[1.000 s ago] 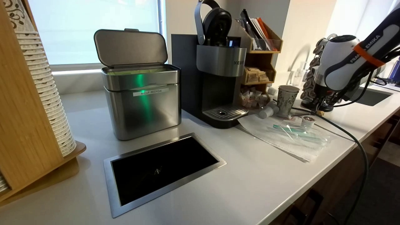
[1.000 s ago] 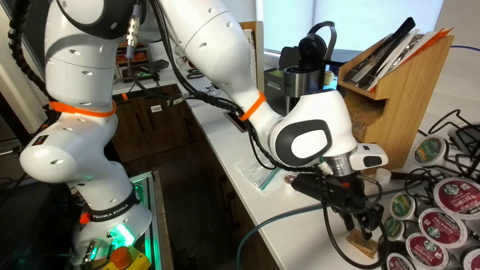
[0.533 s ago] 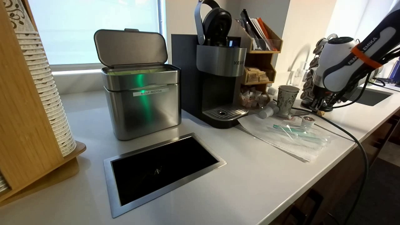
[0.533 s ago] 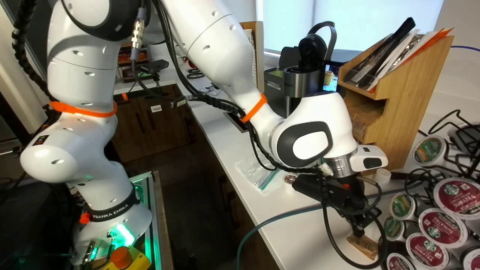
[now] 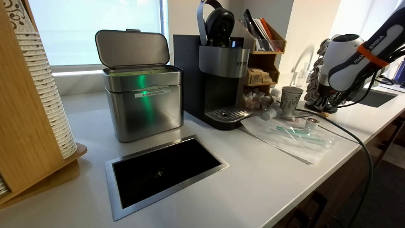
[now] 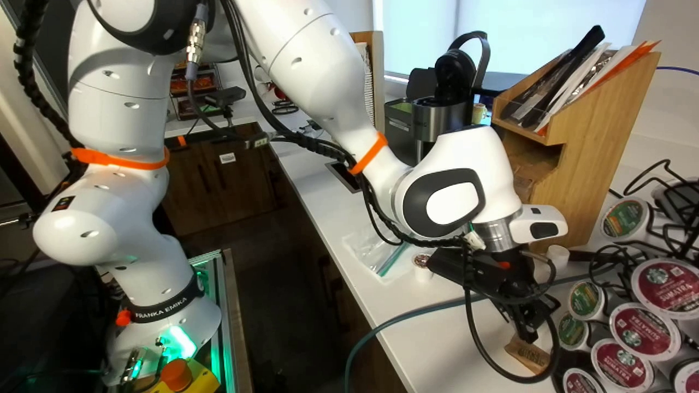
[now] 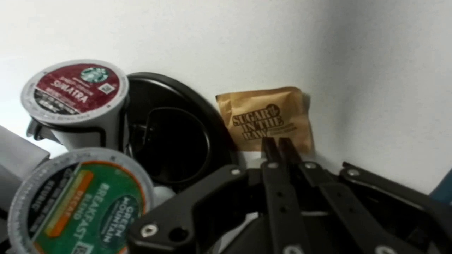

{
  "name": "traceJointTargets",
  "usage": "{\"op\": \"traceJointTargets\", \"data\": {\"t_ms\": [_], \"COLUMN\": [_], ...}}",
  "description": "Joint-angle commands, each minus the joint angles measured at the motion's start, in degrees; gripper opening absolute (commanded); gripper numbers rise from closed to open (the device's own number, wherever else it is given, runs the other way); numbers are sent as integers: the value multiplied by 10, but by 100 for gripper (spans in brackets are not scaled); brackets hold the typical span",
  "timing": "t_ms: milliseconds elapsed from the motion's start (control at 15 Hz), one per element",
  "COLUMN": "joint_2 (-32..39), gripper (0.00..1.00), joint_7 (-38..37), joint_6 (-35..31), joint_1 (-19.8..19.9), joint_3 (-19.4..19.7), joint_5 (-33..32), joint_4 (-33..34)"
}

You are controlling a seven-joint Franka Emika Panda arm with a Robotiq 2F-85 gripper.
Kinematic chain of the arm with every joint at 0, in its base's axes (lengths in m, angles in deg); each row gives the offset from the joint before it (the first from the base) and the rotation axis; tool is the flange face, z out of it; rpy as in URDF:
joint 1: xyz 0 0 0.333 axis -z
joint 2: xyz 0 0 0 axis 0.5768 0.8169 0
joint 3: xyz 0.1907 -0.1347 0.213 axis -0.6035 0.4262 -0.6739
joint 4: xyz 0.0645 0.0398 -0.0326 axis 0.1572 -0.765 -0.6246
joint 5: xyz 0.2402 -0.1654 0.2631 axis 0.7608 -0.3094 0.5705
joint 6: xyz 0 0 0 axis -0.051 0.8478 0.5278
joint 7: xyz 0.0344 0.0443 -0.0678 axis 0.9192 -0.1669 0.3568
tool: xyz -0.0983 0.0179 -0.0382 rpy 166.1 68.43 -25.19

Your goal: Put the brown sachet in the middle shelf

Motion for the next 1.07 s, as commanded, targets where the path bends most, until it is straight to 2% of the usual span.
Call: {"op": "traceJointTargets", "data": {"t_ms": [0,133,400,467,533,800,1000], "joint_2": [-19,-23,-17,-14,-13,-12,-11], "gripper": [32,35,21,13,18,9,8], "joint_7": [4,15,31,33,34,35,29], "joint_6": [3,4,5,7,7,12,13], "joint_1": [6,16,35,38,41,45,44], "joint_3": [-12,-26,-52,-56,-59,-61,-56], "joint_5": [5,19,47,53,58,73,73], "joint_4": [-18,-21,-21,-19,-19,-18,-17]}}
